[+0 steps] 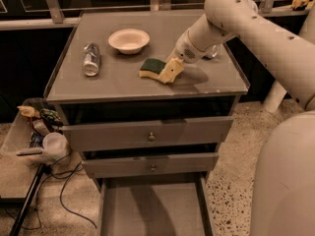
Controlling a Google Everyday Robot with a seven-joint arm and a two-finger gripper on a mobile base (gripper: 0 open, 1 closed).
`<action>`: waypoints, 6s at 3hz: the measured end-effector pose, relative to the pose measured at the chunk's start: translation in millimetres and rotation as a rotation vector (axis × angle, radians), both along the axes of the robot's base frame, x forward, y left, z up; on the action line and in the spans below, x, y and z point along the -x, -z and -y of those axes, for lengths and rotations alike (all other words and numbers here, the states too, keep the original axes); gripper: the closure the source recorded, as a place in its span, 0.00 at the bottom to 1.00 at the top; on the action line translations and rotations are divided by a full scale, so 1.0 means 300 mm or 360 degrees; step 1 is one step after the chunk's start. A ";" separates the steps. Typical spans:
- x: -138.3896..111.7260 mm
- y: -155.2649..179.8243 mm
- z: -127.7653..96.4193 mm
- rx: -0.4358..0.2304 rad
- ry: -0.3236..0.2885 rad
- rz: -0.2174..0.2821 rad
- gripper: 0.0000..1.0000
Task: Place sponge into bottom drawer
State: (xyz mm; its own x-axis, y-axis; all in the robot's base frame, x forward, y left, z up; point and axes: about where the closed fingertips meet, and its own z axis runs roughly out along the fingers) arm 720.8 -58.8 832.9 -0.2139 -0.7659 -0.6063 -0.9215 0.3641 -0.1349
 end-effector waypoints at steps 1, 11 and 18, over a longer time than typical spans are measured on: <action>0.055 -0.043 0.000 0.0038 0.0015 0.0029 1.00; 0.826 0.425 0.156 0.0031 0.0405 -0.0087 1.00; 0.885 1.011 0.118 -0.0199 0.0226 -0.0168 1.00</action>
Offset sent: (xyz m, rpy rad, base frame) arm -0.1071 -0.0173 0.0732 -0.1097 -0.0999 -0.0728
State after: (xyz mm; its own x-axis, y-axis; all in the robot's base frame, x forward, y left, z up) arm 455.3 -94.2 529.6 -0.3816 -0.6439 -0.6632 -0.8665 0.4989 0.0142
